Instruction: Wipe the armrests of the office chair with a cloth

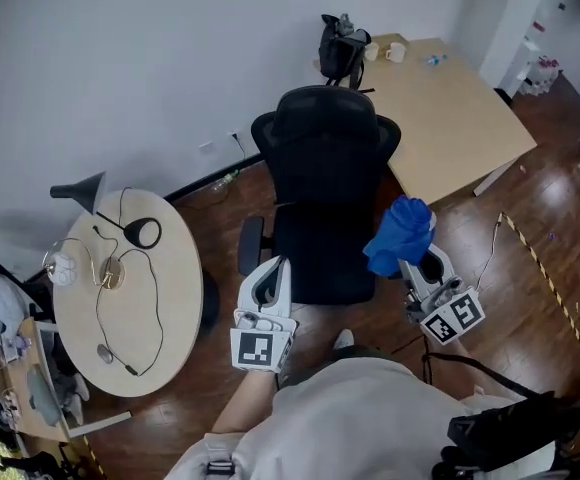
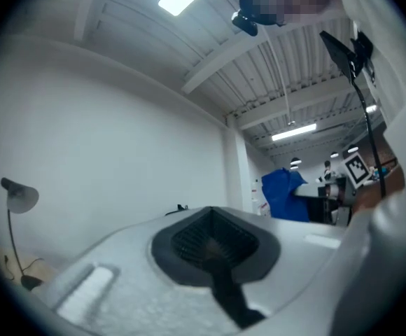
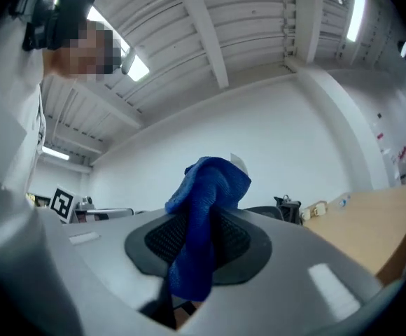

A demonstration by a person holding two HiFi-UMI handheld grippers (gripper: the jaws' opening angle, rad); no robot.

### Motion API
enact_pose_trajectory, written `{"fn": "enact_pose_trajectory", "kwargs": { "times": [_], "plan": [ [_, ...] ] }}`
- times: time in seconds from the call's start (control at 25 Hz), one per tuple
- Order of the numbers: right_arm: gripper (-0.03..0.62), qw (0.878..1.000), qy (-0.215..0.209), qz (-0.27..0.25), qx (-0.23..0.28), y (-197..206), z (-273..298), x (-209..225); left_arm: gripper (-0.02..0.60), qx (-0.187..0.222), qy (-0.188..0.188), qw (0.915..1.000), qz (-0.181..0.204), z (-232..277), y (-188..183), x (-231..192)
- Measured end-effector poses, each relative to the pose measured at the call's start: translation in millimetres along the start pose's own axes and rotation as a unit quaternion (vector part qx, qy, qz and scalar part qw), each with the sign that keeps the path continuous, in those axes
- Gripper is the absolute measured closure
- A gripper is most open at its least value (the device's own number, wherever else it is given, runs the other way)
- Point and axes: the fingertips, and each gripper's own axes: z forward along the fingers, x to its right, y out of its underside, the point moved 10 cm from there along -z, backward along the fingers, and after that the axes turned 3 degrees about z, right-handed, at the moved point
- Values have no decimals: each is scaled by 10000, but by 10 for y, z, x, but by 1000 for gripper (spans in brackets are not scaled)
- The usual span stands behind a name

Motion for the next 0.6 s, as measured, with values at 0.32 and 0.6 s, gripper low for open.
{"fn": "enact_pose_trajectory", "kwargs": {
  "times": [0.32,0.6],
  "plan": [
    [511,9988,424,-131,191,-30,-444,-816,583,156,305,9994,-54,-659,-187,62],
    [511,9958,878,-103,222,82,-1123,-1474,583,33,633,9980,-67,-1399,-229,164]
  ]
}}
